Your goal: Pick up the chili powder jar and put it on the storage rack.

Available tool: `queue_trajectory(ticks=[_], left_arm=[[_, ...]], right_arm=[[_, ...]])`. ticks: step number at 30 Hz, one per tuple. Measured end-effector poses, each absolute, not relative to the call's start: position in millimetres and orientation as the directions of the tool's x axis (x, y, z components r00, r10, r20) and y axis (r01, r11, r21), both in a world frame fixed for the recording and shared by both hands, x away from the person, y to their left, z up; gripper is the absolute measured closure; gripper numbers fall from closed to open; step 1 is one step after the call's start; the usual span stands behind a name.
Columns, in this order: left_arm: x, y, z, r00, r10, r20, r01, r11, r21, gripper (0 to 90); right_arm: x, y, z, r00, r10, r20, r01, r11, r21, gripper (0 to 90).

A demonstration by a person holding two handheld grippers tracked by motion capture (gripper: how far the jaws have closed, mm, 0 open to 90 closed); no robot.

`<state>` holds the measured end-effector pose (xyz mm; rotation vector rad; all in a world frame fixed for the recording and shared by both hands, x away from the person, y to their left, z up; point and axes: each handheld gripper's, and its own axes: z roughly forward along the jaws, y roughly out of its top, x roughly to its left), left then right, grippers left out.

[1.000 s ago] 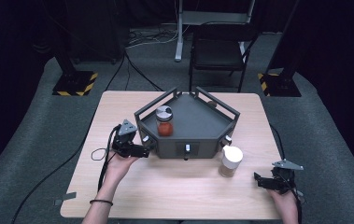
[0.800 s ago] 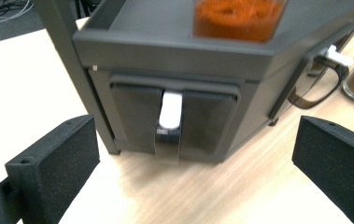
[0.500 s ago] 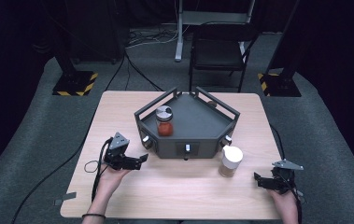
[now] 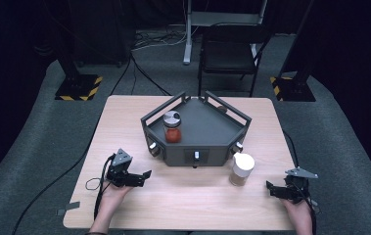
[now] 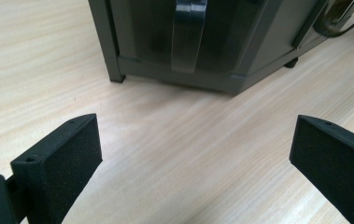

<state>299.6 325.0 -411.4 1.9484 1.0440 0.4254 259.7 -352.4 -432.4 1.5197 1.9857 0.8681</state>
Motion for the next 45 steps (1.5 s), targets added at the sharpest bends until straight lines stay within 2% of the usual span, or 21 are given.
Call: queue_trajectory(ticks=[21, 30, 45], left_arm=[[291, 337, -442, 0.56, 0.819, -0.124, 0.563, -0.267, 0.782, 3.5], [291, 334, -443, 0.559, 0.821, -0.117, 0.581, -0.287, 0.761, 3.7], [287, 316, -438, 0.563, 0.826, -0.023, 0.572, -0.369, 0.733, 4.0]], right_arm=[[260, -352, -432, -0.26, 0.966, -0.002, 0.654, 0.178, 0.735, 3.5], [260, -352, -432, -0.261, 0.965, -0.002, 0.654, 0.178, 0.735, 3.5], [260, -352, -432, -0.262, 0.965, -0.002, 0.654, 0.179, 0.735, 3.5]])
